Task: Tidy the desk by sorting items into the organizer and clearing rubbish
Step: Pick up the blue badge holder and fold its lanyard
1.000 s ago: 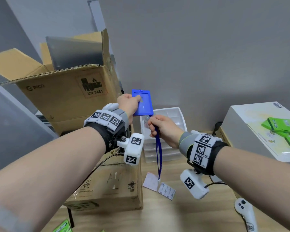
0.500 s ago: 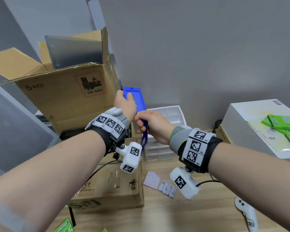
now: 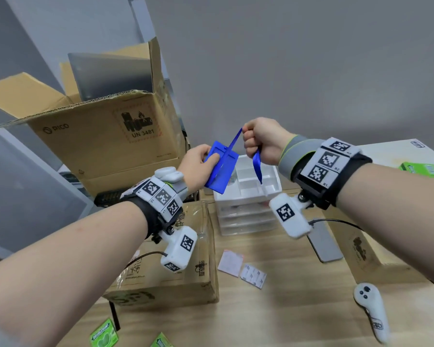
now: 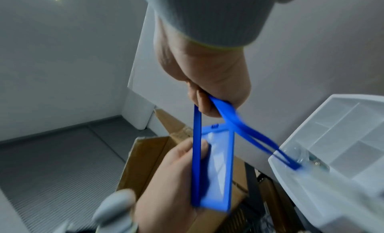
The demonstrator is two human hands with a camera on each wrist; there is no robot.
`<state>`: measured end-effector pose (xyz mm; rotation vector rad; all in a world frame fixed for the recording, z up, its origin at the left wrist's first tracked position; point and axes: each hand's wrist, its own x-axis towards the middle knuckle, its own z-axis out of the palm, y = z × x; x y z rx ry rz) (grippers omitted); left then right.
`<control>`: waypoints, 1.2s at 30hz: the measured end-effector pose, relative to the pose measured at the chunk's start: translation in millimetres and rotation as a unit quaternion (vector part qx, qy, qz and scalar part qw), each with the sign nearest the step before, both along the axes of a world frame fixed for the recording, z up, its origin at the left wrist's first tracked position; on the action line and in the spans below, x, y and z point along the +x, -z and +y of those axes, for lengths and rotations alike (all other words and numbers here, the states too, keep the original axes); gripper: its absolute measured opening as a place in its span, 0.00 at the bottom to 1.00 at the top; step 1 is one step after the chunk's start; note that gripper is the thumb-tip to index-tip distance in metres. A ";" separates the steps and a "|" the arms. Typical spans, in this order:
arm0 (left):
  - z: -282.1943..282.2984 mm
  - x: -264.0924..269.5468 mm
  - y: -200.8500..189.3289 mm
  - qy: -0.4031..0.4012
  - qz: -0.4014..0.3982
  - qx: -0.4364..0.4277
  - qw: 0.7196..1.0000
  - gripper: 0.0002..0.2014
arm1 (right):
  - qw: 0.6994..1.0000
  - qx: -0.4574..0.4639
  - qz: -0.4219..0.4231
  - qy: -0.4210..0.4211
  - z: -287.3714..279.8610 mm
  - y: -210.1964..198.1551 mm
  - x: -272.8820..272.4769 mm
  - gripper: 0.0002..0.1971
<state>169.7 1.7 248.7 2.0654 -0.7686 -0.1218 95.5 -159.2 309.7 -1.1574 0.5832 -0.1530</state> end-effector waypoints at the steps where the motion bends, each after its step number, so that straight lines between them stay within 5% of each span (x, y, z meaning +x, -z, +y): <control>1: -1.1 -2.6 -1.6 0.007 0.014 0.002 1.000 0.09 | 1.000 -0.005 0.017 0.003 -4.7 0.1 1.9 0.13; 9: -6.2 -28.3 -12.0 0.074 0.181 -0.020 0.981 0.09 | 0.984 -0.118 0.130 -0.026 -17.9 22.0 -0.9 0.17; 13: -0.3 -36.2 -21.1 0.078 0.271 -0.073 0.957 0.08 | 0.964 -0.230 0.092 -0.094 -17.6 45.4 -10.0 0.17; 16: -3.1 -42.0 -29.2 0.059 0.303 -0.142 0.940 0.10 | 0.923 -0.357 0.052 -0.136 -8.4 66.6 -21.6 0.16; 19: -12.6 -40.7 -33.4 -0.005 0.316 -0.200 0.927 0.12 | 0.907 -0.391 0.040 -0.155 10.4 86.8 -34.4 0.17; 26: -20.1 -23.3 -13.2 -0.154 0.136 -0.123 0.971 0.08 | 0.871 -0.446 -0.058 -0.196 62.8 88.2 -53.2 0.17; 30: -10.6 -13.8 0.3 -0.223 0.077 -0.112 0.965 0.08 | 0.837 -0.489 -0.087 -0.230 70.8 79.1 -56.3 0.17; 33: 0.6 -8.2 8.6 -0.205 0.003 -0.041 0.978 0.05 | 0.813 -0.517 -0.087 -0.253 66.4 67.9 -53.9 0.17; 36: 11.6 -3.3 12.3 -0.101 -0.027 0.025 0.994 0.05 | 0.784 -0.553 -0.072 -0.272 52.7 51.6 -48.2 0.17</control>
